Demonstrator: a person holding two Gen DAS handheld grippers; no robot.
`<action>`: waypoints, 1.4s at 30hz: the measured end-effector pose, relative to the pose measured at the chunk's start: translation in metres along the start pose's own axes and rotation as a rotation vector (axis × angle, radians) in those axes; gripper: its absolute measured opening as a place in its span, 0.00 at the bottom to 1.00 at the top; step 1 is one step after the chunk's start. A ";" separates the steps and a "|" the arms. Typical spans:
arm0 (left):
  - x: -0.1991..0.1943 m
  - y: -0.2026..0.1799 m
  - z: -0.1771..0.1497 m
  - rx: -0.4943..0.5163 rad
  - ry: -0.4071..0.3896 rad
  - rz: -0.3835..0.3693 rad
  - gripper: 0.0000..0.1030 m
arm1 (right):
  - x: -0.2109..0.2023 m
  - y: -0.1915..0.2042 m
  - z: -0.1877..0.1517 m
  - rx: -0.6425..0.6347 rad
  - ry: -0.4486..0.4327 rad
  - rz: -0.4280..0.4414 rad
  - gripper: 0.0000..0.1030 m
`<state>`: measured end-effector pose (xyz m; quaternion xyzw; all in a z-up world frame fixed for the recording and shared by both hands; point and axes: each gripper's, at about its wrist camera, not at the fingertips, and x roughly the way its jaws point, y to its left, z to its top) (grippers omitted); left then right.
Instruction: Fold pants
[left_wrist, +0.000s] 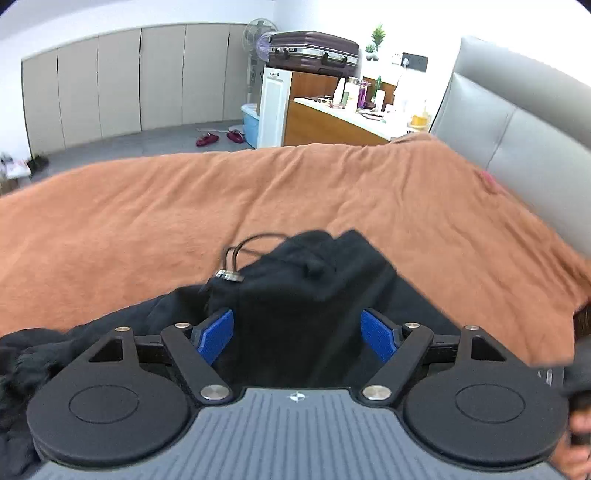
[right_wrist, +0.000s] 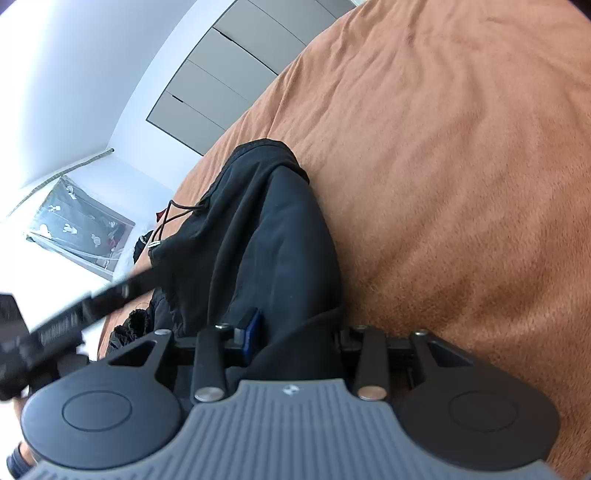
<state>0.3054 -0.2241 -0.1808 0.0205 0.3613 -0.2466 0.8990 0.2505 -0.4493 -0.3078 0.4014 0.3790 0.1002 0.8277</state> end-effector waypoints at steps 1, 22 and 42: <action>0.006 0.004 0.001 -0.019 0.020 -0.011 0.94 | 0.000 0.000 0.000 -0.005 0.000 -0.003 0.33; -0.049 0.021 -0.040 -0.127 0.150 -0.161 0.92 | -0.018 0.038 0.004 -0.081 -0.066 -0.040 0.11; -0.166 0.123 -0.061 -0.277 -0.025 -0.105 0.93 | -0.014 0.230 -0.018 -0.446 -0.092 -0.047 0.07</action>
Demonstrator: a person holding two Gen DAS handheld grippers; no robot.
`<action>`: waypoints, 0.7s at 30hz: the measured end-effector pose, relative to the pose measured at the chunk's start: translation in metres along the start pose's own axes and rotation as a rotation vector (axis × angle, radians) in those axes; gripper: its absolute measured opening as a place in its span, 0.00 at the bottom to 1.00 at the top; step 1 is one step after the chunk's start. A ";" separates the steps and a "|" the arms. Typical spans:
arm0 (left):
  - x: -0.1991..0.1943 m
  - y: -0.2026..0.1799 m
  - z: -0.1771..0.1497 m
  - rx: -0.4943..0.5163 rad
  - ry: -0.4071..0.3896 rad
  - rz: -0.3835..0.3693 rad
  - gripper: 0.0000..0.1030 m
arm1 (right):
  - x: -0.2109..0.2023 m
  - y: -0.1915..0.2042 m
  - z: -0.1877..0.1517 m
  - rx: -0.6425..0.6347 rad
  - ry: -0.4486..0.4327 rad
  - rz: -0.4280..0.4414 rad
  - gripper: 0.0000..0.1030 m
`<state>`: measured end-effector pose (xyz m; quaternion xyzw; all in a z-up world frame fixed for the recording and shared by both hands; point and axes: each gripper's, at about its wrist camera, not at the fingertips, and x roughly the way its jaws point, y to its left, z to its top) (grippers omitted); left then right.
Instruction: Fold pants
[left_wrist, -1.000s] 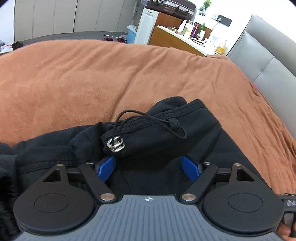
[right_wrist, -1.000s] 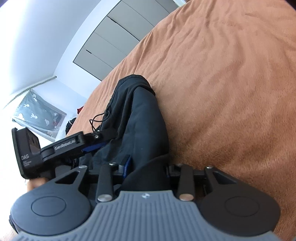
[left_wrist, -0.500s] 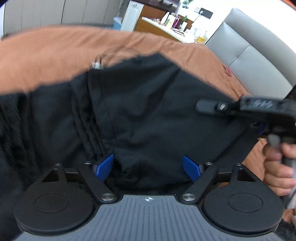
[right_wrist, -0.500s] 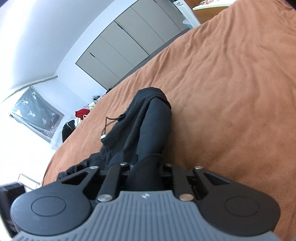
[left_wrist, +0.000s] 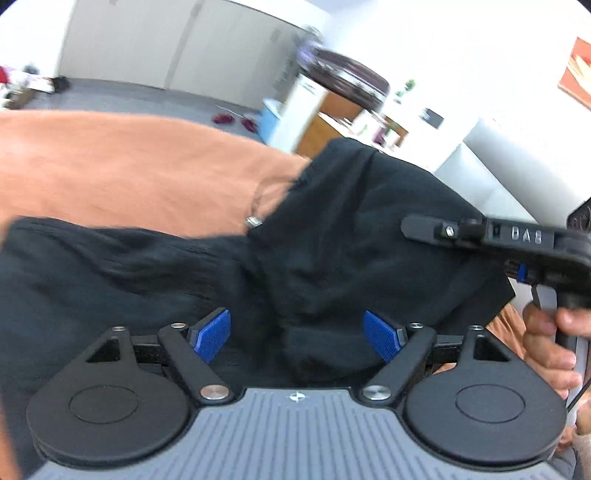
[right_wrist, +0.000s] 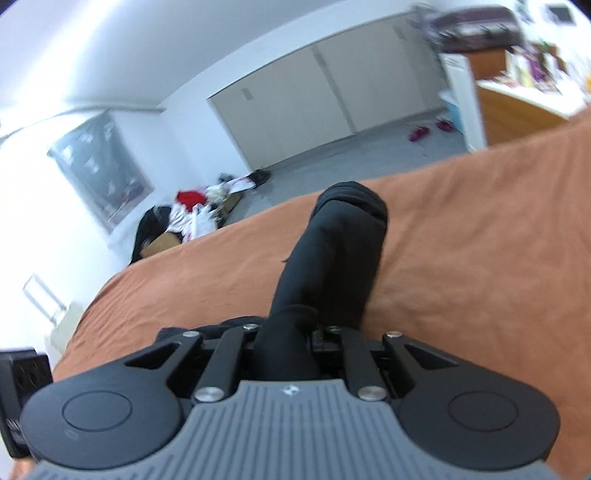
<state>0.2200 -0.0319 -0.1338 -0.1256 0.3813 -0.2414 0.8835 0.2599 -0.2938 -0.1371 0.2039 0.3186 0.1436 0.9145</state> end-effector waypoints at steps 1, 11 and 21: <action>-0.009 0.007 0.001 -0.005 -0.006 0.028 0.93 | 0.005 0.013 0.000 -0.026 0.006 0.004 0.07; -0.047 0.081 -0.009 -0.077 -0.005 0.215 0.93 | 0.058 0.123 -0.031 -0.173 0.097 0.071 0.07; -0.079 0.132 -0.027 -0.135 -0.012 0.299 0.93 | 0.109 0.182 -0.088 -0.343 0.202 0.044 0.08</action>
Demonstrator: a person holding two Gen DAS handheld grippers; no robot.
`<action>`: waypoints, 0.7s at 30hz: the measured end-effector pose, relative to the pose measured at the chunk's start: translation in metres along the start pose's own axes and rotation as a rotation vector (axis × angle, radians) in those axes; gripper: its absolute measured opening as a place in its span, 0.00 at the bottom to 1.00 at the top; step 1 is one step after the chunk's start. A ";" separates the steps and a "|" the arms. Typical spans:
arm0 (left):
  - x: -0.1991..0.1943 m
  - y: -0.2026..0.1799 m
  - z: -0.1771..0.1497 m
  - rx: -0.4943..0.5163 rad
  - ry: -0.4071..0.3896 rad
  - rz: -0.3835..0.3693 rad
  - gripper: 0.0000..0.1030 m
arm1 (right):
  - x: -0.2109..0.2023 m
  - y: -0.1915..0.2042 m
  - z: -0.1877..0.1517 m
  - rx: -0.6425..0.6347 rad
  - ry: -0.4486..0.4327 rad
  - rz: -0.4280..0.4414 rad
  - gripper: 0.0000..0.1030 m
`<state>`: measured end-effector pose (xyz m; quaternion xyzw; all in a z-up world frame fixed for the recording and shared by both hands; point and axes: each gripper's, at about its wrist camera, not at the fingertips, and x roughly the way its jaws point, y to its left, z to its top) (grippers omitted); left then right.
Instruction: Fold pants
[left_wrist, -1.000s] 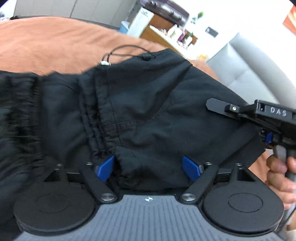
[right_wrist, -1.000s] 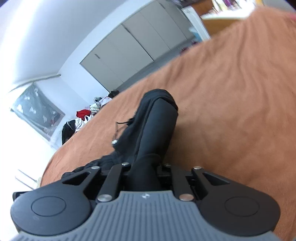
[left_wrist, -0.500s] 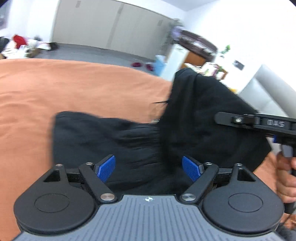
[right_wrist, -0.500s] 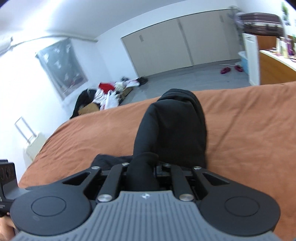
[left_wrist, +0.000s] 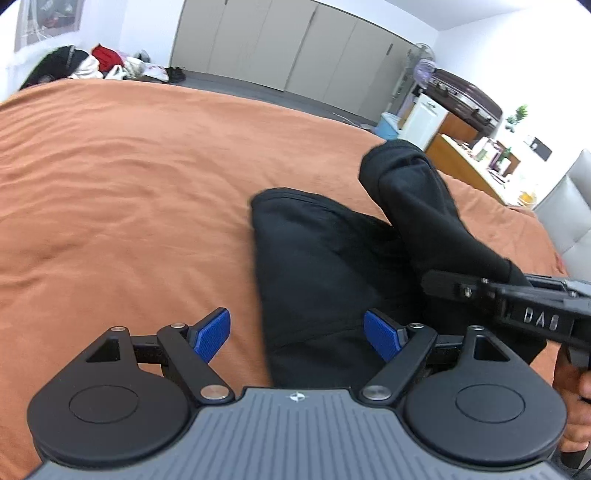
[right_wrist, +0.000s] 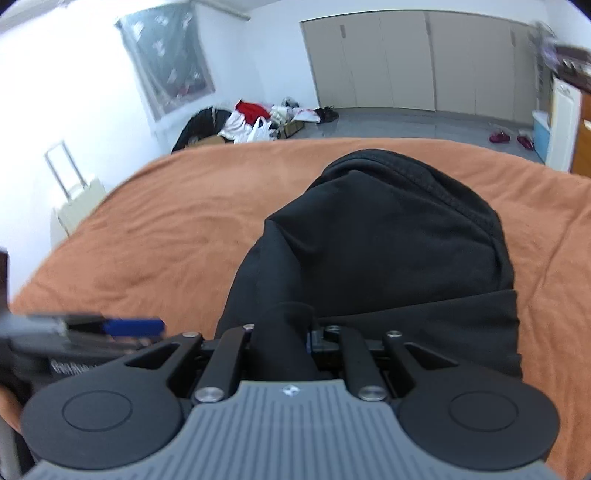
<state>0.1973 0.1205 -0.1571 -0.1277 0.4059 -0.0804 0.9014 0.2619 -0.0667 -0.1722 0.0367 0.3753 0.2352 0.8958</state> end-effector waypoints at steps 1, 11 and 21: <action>-0.005 0.007 -0.002 -0.007 -0.002 0.000 0.93 | 0.003 0.005 -0.001 -0.020 0.005 -0.009 0.08; -0.006 0.038 -0.003 -0.069 0.001 0.011 0.93 | 0.016 0.031 -0.005 -0.052 0.035 -0.023 0.08; -0.010 0.058 -0.004 -0.123 -0.017 0.021 0.93 | 0.008 0.025 0.004 -0.007 0.019 0.029 0.08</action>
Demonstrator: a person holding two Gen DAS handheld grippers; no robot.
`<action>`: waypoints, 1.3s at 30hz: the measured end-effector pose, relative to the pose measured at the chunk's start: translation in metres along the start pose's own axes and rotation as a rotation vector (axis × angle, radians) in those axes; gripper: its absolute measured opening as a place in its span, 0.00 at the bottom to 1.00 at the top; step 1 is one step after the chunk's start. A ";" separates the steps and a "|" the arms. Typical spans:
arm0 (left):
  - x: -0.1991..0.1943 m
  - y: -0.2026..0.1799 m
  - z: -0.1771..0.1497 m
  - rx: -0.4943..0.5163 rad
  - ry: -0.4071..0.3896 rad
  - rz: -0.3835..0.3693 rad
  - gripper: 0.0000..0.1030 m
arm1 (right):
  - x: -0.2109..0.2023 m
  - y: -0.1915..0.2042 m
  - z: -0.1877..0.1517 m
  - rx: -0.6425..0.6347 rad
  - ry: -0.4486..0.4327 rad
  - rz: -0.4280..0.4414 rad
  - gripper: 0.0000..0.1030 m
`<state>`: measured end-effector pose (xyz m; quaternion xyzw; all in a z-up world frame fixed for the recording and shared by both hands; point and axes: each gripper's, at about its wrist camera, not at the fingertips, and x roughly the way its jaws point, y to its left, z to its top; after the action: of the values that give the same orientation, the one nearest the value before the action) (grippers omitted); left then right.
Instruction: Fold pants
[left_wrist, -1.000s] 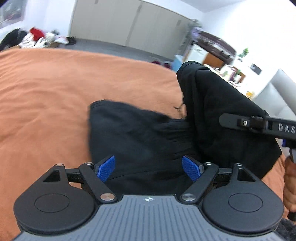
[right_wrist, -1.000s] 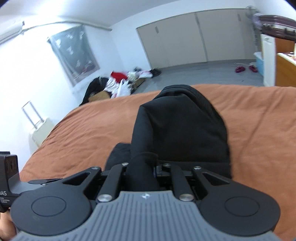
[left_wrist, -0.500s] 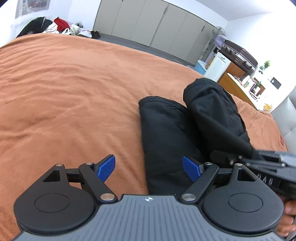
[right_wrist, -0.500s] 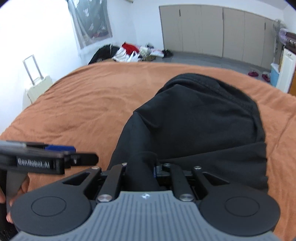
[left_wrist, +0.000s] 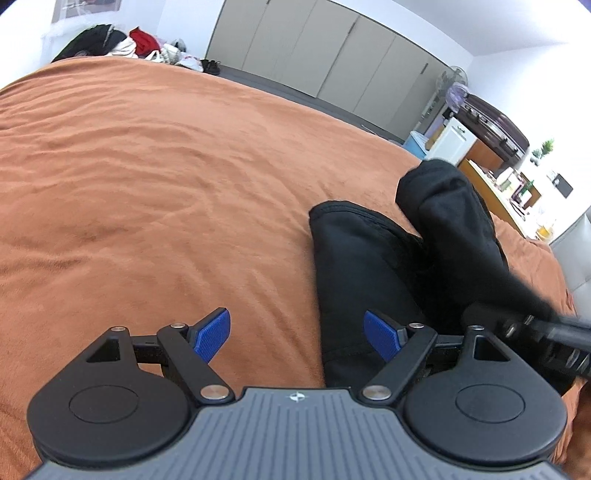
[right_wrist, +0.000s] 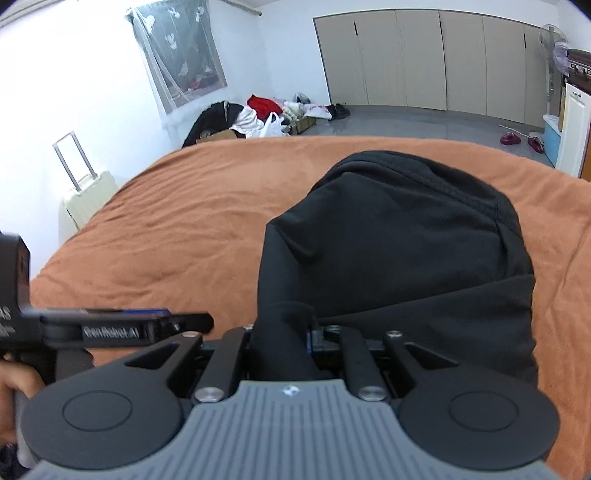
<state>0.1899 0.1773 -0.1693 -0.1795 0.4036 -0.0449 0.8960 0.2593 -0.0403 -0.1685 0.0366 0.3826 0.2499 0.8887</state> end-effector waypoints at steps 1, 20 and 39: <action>0.000 0.002 0.000 -0.004 -0.002 0.004 0.93 | 0.005 0.003 -0.004 -0.020 0.015 0.001 0.08; -0.008 0.010 0.010 0.001 -0.009 0.061 0.93 | 0.046 0.037 -0.025 -0.054 0.041 -0.054 0.08; 0.030 -0.056 0.086 0.087 0.093 -0.180 0.94 | -0.068 0.045 -0.078 -0.079 -0.174 -0.005 0.61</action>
<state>0.2769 0.1432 -0.1183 -0.1740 0.4247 -0.1510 0.8755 0.1467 -0.0430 -0.1666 0.0220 0.2939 0.2586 0.9199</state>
